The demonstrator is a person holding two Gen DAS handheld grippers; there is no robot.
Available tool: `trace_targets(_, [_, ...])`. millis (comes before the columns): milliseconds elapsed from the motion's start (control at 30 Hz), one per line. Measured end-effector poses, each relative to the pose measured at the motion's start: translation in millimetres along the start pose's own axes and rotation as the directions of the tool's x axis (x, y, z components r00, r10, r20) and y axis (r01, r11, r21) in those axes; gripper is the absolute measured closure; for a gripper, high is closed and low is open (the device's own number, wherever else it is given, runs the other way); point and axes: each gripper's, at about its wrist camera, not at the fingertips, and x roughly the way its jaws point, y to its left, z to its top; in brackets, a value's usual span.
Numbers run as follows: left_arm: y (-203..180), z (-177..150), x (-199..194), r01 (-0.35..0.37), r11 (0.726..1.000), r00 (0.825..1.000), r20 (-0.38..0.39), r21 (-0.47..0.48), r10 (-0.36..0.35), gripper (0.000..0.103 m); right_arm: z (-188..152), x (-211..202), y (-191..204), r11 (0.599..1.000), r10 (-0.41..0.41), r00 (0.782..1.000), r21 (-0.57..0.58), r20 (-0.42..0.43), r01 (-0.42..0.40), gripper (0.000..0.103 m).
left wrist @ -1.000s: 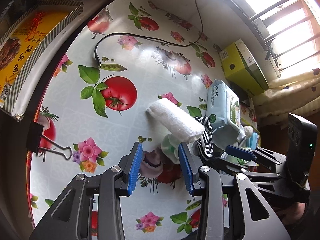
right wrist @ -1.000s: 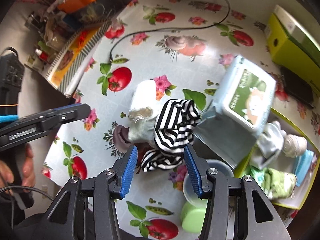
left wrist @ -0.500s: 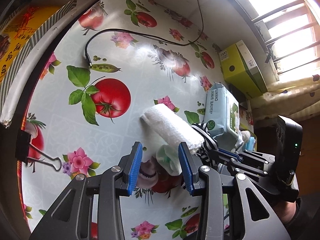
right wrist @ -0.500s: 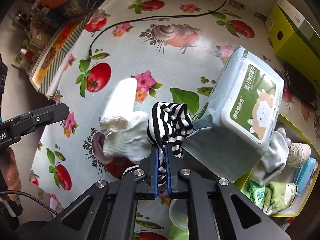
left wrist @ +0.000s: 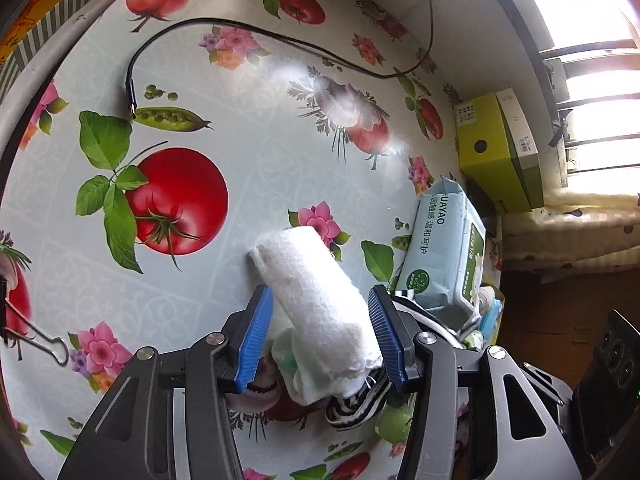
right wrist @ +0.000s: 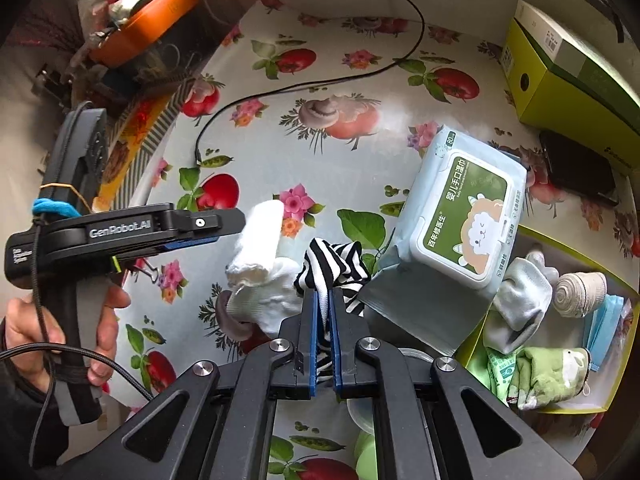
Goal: Organize soft objects
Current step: 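Lift the white towel with the left tool while the right tool lifts the striped cloth toward the tray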
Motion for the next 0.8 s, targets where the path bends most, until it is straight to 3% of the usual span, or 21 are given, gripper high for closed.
trace_targets(167, [0.1, 1.9, 23.7, -0.038, 0.998, 0.997, -0.073, -0.039, 0.035, 0.052, -2.9, -1.6, 0.2, 1.000, -0.023, 1.000, 0.000, 0.001, 0.023, 0.098])
trace_targets(333, [6.2, -0.2, 38.5, -0.028, 0.997, 0.993, -0.116, -0.071, 0.020, 0.052, -7.2, 3.8, 3.2, 1.000, -0.013, 1.000, 0.013, -0.019, 0.013, 0.096])
trace_targets(400, [6.2, -0.4, 41.3, -0.016, 0.998, 0.993, -0.120, -0.061, 0.009, 0.053, -9.3, 8.8, 3.3, 0.999, -0.024, 0.999, 0.026, -0.035, 0.025, 0.077])
trace_targets(433, [4.6, -0.9, 39.6, -0.010, 0.999, 0.994, -0.105, -0.043, 0.006, 0.056, -10.4, 10.8, 2.9, 0.999, -0.029, 0.999, 0.028, -0.039, 0.030, 0.058])
trace_targets(467, [3.2, -1.5, 37.7, 0.000, 1.000, 0.995, -0.095, -0.027, -0.002, 0.070, -11.8, 13.5, 2.8, 0.999, -0.035, 0.998, 0.029, -0.043, 0.036, 0.054])
trace_targets(567, [2.5, -2.2, 28.1, 0.015, 1.000, 0.998, -0.061, -0.002, -0.015, 0.081, -12.3, 24.1, 3.0, 0.998, -0.050, 0.996, 0.020, -0.077, 0.052, 0.054])
trace_targets(800, [16.2, -7.0, -7.2, 0.053, 0.998, 0.999, 0.002, 0.029, -0.053, 0.082, -2.0, 57.6, -3.5, 0.997, -0.025, 0.987, 0.071, -0.156, 0.037, 0.054])
